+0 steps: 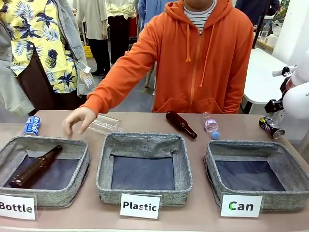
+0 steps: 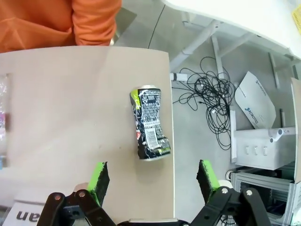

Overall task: Sort the can waste into the basket.
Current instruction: Pick up the can waste from the table and place it in the right Fabric basket.

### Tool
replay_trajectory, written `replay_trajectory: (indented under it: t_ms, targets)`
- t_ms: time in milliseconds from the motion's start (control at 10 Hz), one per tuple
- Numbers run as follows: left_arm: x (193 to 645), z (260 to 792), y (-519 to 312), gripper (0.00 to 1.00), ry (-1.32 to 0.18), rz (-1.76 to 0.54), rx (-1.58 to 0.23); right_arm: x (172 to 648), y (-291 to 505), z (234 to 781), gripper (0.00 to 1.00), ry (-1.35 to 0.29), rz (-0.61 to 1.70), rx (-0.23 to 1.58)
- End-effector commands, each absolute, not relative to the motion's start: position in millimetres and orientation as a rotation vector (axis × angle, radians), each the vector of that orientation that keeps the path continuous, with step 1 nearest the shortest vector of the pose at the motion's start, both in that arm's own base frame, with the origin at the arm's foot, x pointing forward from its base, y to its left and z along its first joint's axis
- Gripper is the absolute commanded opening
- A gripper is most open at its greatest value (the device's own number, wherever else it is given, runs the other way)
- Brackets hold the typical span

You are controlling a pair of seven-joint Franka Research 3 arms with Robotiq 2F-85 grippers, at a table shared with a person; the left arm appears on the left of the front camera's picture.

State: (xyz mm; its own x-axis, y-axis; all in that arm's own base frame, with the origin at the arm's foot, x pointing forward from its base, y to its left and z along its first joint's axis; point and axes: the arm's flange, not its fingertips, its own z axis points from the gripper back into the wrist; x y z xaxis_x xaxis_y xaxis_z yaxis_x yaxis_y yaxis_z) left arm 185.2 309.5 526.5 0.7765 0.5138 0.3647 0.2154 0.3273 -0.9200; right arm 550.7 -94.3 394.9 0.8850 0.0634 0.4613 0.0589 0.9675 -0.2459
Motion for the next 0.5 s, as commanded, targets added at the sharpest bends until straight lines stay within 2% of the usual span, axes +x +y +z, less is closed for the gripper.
replay_trajectory:
  t_ms: [0, 400]
  targets:
    - [182.1, 522.7, 301.2, 1.0, -0.67, 0.197, -1.252, 574.4, -89.8, 381.6, 1.0, -0.518, -0.02, -0.259]
    - [209.2, 475.8, 234.2, 1.0, -0.417, 0.089, -1.213, 589.6, -86.5, 358.7, 1.0, -0.56, -0.033, -0.3]
